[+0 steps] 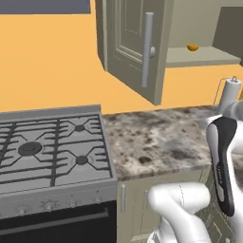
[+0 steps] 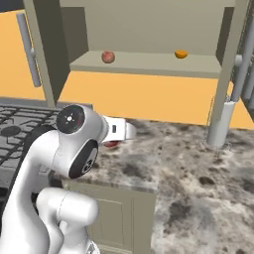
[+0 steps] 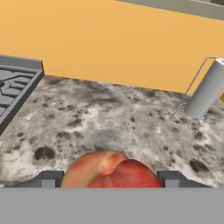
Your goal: Open the cabinet. Pick the peach and peach from the cabinet and place them into the bowl. Then close the cabinet.
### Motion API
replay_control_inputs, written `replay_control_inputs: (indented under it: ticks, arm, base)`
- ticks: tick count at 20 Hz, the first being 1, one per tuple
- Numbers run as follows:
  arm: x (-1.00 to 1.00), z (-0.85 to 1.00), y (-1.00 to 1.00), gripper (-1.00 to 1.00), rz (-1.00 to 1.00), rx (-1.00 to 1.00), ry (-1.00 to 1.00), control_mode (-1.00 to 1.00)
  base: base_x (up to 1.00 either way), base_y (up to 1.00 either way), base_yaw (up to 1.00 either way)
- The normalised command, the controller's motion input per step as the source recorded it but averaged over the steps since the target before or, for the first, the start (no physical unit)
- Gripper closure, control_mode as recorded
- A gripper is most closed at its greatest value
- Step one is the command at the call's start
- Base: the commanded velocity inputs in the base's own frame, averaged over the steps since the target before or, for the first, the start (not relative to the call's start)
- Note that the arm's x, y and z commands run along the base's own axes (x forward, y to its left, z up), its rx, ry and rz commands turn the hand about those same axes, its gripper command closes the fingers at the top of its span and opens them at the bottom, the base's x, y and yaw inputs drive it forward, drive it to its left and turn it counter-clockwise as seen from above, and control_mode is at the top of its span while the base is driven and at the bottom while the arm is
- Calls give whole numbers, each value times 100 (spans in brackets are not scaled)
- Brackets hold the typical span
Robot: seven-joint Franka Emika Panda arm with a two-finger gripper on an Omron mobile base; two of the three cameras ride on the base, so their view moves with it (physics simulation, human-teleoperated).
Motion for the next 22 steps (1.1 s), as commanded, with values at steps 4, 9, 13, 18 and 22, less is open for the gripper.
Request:
replay_control_inputs:
  ticks: [4,9,13,18,22]
  arm:
    - [0,0,0,100,0,0,0,100]
    - [0,0,0,100,0,0,0,100]
    - [0,0,0,100,0,0,0,100]
    - [0,0,0,100,0,0,0,100]
    - [0,0,0,100,0,0,0,100]
  base:
    - [-2,97,-10]
    - [-31,51,-31]
    - [-65,8,-55]
    - [-42,14,-71]
    - [-24,23,-74]
